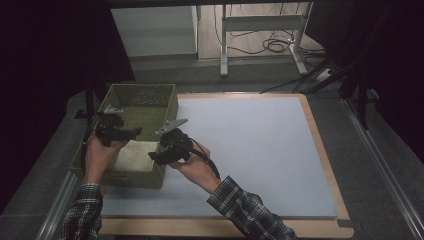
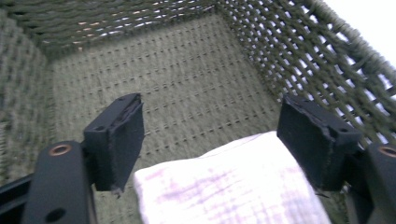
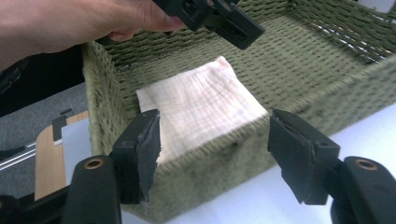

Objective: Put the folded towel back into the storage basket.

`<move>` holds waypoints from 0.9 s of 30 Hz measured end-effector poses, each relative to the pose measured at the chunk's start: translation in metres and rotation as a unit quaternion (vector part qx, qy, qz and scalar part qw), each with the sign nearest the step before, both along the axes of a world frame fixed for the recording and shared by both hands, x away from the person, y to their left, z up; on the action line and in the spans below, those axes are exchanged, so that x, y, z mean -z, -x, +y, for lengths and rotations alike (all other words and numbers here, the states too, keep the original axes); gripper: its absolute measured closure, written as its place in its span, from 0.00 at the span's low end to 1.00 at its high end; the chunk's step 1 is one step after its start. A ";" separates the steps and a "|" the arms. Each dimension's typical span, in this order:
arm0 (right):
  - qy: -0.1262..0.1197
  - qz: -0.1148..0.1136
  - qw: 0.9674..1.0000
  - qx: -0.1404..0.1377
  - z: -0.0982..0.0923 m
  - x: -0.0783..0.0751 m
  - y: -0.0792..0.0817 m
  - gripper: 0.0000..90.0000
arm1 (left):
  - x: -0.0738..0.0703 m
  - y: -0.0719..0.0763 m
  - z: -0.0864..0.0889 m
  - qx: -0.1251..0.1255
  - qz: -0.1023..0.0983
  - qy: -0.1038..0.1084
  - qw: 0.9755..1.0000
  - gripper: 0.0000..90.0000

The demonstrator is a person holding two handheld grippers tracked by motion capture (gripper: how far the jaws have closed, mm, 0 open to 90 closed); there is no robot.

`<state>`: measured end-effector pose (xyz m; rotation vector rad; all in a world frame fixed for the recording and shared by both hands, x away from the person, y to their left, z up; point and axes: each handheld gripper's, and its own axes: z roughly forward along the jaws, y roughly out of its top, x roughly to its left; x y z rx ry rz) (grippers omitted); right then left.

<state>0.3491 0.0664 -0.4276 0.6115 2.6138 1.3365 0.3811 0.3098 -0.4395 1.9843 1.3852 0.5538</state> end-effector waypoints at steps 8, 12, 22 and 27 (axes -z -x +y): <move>0.010 -0.011 1.000 -0.001 -0.019 0.006 -0.002 0.31 | 0.000 -0.003 -0.008 0.004 0.003 0.006 1.000 0.19; 0.009 -0.011 1.000 -0.002 -0.025 0.008 -0.002 0.29 | 0.000 -0.004 -0.013 0.007 0.003 0.013 1.000 0.16; 0.008 -0.013 1.000 -0.006 -0.042 0.012 0.000 0.22 | -0.007 -0.005 -0.025 0.022 0.002 0.034 0.999 0.09; 0.015 -0.015 1.000 -0.009 -0.051 0.014 0.001 0.19 | -0.010 -0.005 -0.036 0.030 -0.002 0.039 0.999 0.07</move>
